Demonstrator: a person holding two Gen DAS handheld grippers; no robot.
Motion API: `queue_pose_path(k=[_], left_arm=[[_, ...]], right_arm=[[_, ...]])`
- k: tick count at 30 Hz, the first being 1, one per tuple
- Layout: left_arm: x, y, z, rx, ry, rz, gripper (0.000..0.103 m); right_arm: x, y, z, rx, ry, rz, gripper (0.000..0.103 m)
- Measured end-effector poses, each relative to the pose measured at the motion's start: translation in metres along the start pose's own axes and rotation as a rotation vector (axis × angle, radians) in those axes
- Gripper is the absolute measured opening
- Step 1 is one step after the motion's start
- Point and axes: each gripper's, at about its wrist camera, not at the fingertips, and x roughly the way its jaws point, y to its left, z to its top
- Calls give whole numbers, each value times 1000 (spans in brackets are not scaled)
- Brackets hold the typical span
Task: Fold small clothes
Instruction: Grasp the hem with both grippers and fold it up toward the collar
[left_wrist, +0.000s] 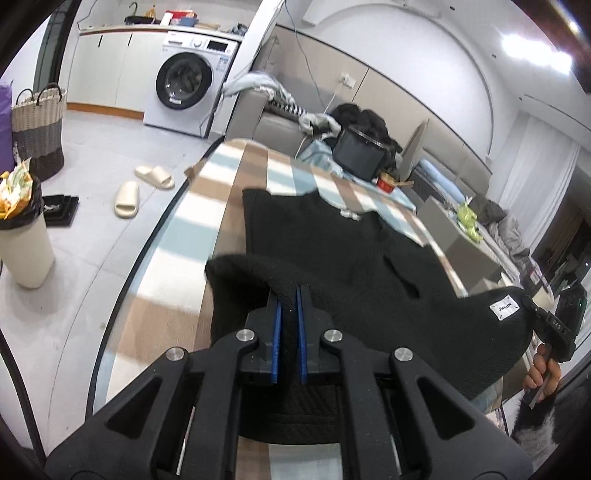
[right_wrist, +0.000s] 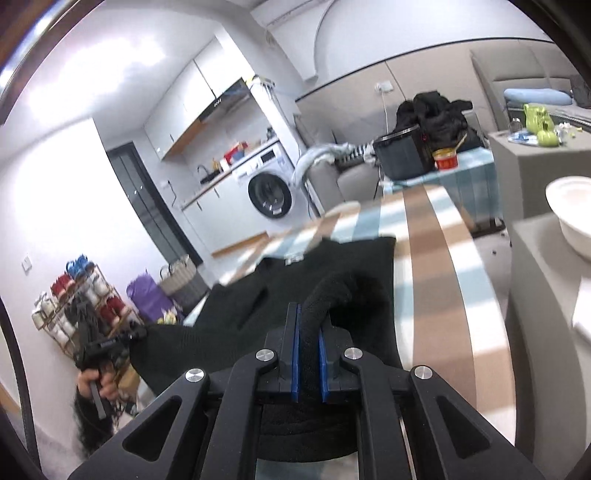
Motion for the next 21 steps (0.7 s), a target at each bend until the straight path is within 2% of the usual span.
queue_pose_path(k=[4, 9, 14, 16, 18, 20, 21], left_arm=[[16, -1, 26, 0, -26, 12, 5], [52, 8, 51, -32, -1, 24, 5], [90, 17, 47, -45, 63, 93, 5], [100, 17, 39, -41, 79, 124, 6], [106, 17, 31, -33, 109, 156, 7], [106, 14, 23, -13, 128, 158, 9], [103, 13, 20, -3, 131, 168, 17]], right_arm=[[22, 1, 24, -9, -26, -50, 8], [63, -22, 47, 85, 2, -143, 8], [113, -51, 40, 81, 138, -284, 8], [129, -62, 34, 64, 186, -346, 13], [143, -76, 28, 78, 281, -398, 18], [139, -81, 20, 110, 331, -404, 29], [133, -80, 17, 113, 331, -390, 44]])
